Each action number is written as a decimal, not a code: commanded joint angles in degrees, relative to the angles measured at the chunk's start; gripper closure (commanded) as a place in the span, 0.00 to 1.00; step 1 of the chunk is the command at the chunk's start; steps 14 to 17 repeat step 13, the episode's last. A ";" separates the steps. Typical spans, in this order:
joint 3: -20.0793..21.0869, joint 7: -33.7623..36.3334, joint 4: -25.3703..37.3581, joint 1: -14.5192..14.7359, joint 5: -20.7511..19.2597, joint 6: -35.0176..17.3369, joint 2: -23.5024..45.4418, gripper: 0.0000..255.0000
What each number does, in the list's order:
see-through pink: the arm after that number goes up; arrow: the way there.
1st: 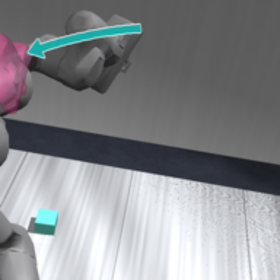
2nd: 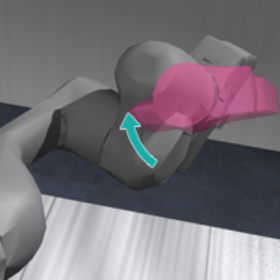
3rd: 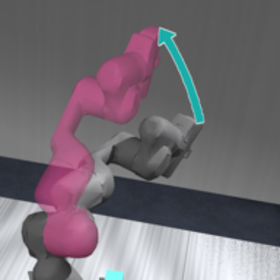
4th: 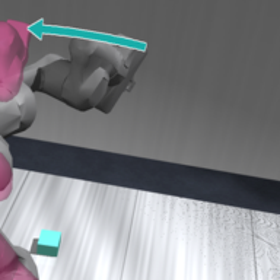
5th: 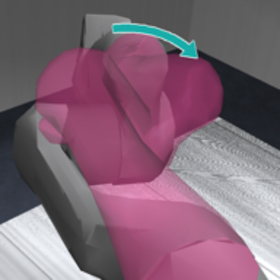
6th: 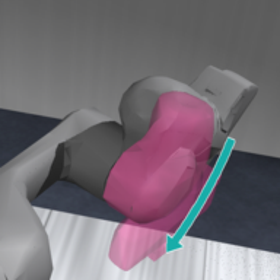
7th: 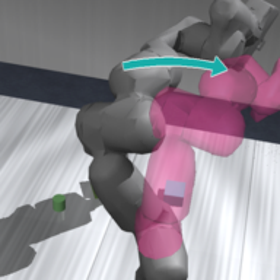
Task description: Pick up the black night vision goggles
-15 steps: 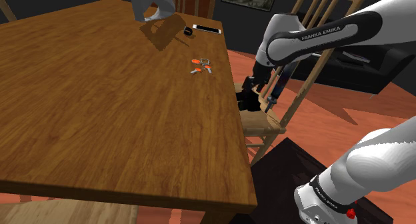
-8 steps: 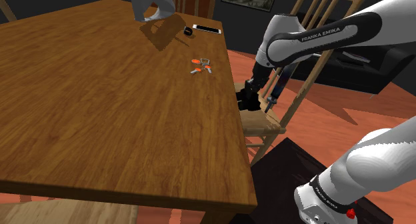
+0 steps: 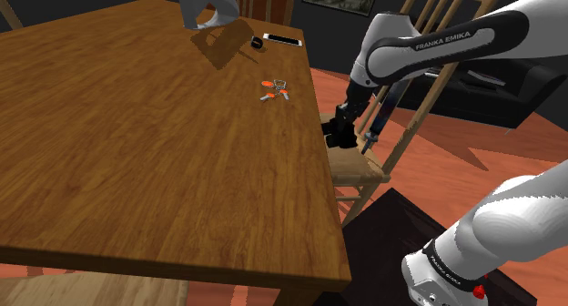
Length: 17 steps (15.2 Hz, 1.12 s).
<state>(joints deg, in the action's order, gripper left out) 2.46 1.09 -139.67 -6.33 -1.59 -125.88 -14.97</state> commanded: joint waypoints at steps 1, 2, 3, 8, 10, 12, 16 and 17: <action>0.00 -0.05 0.86 0.03 0.07 1.63 -0.80 1.00; -0.01 -0.09 1.34 0.04 0.10 2.46 -1.15 1.00; -0.02 -0.13 1.83 0.05 0.13 3.28 -1.48 1.00; -0.06 -0.30 4.46 0.07 0.24 7.37 -2.94 1.00; -0.08 -0.37 5.60 0.08 0.28 8.98 -3.42 1.00; -0.09 -0.40 6.26 0.08 0.30 9.91 -3.69 1.00; -0.09 -0.40 6.26 0.08 0.30 9.91 -3.68 1.00; -0.09 -0.40 6.26 0.08 0.30 9.91 -3.68 1.00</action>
